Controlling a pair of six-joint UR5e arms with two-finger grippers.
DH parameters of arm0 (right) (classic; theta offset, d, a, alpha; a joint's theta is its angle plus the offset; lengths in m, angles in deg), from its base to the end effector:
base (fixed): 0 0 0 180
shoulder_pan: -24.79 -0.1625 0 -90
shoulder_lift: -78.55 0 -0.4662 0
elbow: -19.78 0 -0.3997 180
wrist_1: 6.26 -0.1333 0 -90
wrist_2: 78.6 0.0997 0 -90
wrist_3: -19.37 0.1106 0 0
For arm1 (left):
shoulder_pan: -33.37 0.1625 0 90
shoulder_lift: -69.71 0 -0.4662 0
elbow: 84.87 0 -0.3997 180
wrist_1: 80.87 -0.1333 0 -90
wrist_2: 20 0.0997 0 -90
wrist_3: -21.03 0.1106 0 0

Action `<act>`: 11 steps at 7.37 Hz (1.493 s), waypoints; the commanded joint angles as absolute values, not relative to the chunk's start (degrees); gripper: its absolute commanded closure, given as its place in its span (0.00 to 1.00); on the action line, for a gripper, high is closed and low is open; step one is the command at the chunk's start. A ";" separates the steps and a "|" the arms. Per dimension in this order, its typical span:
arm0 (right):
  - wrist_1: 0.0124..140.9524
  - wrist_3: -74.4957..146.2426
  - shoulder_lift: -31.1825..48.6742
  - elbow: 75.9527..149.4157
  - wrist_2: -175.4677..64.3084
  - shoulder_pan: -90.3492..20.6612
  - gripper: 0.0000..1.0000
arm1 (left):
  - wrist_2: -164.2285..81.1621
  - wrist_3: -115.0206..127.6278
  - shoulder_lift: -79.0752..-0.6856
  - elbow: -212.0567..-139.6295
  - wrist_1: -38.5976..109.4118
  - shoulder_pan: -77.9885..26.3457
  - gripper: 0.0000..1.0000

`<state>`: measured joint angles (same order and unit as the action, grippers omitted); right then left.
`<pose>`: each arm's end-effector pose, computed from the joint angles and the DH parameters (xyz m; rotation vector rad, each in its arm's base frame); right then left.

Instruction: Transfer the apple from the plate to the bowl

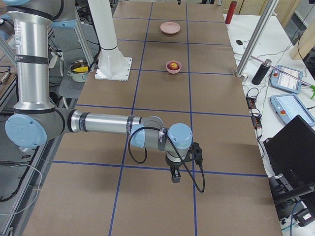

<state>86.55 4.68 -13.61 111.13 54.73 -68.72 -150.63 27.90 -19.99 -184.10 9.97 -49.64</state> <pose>0.0865 -0.4721 0.7206 0.0603 -0.7568 -0.1618 0.0006 -0.5086 0.6325 0.1631 0.7101 0.2916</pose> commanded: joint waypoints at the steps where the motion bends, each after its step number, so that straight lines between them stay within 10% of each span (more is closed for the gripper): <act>1: 86.55 4.78 -13.73 111.27 54.82 -68.73 0.00 | -152.10 31.76 -12.68 -183.04 10.79 -58.53 0.02; 11: 86.46 6.98 -13.20 112.33 55.08 -68.73 0.00 | -155.70 31.67 -10.79 -183.22 11.68 -61.46 0.02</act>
<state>86.46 6.92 -13.23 112.24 55.04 -68.73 -155.72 31.65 -10.85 -183.09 11.53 -61.48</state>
